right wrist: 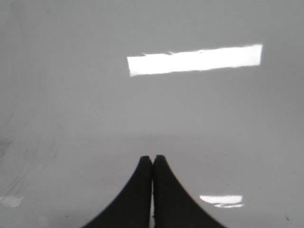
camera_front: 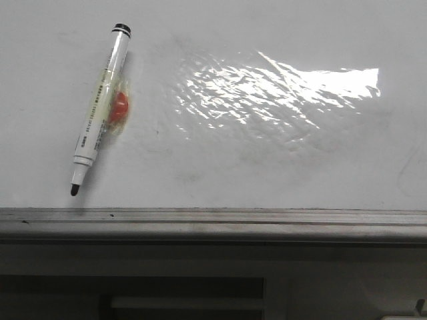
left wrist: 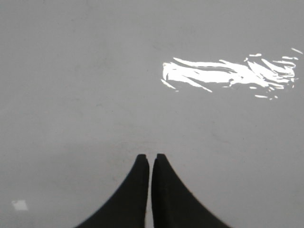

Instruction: Write number 9 on whiteboard

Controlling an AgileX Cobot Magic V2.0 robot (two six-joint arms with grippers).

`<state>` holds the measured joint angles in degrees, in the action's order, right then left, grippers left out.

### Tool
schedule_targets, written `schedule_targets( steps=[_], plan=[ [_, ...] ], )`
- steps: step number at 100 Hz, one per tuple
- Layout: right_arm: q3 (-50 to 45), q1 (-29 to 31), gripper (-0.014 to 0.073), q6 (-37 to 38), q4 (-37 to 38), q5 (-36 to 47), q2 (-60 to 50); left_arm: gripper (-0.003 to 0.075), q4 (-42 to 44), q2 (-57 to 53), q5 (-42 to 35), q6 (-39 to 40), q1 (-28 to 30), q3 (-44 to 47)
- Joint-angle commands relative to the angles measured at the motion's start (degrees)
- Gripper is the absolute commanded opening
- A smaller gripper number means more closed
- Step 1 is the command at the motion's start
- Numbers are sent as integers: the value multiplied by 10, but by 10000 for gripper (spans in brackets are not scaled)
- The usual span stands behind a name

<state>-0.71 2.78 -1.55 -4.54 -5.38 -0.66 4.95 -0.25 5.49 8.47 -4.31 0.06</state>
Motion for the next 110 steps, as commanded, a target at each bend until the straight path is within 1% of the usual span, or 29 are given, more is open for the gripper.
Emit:
schedule_targets(
  steps=[1,9,22,39,51,65,74,84,91,96,100,102,109,110],
  plan=[
    [5,1,-61,3,-23,34,-4,-20,-11,-16,-61,3,2,9],
    [27,1,-61,2,-23,7,9,-20,-53,-16,-62,3,2,4],
    [62,1,-61,-9,-23,-21,44,-20,-56,-14,-48,3,2,-11],
    [104,1,-61,-9,-23,-45,114,-20,-56,12,26,3,2,-72],
    [143,1,-61,-9,-23,-88,168,-20,-49,49,75,0,2,-129],
    [164,1,-61,-9,-23,-93,217,-20,-41,96,65,0,2,-167],
    [164,1,-61,-9,-23,-93,236,-20,-37,116,38,0,2,-168],
    [164,1,-61,-9,-23,-103,240,-11,-18,142,42,-3,2,-168],
    [164,1,-61,-9,-23,-103,240,51,-15,161,43,-3,2,-168],
    [164,1,-61,-9,-23,-103,240,128,-15,173,37,-3,2,-168],
    [164,1,-61,-9,-23,-103,240,207,-15,182,25,-3,2,-168],
    [164,1,-61,-9,-23,-103,240,259,-15,187,16,-3,2,-168],
    [164,1,-61,-9,-23,-103,240,351,-15,200,-33,-3,2,-167],
    [164,1,-61,-9,-23,-103,240,351,-15,201,-38,-3,2,-167]
  ],
)
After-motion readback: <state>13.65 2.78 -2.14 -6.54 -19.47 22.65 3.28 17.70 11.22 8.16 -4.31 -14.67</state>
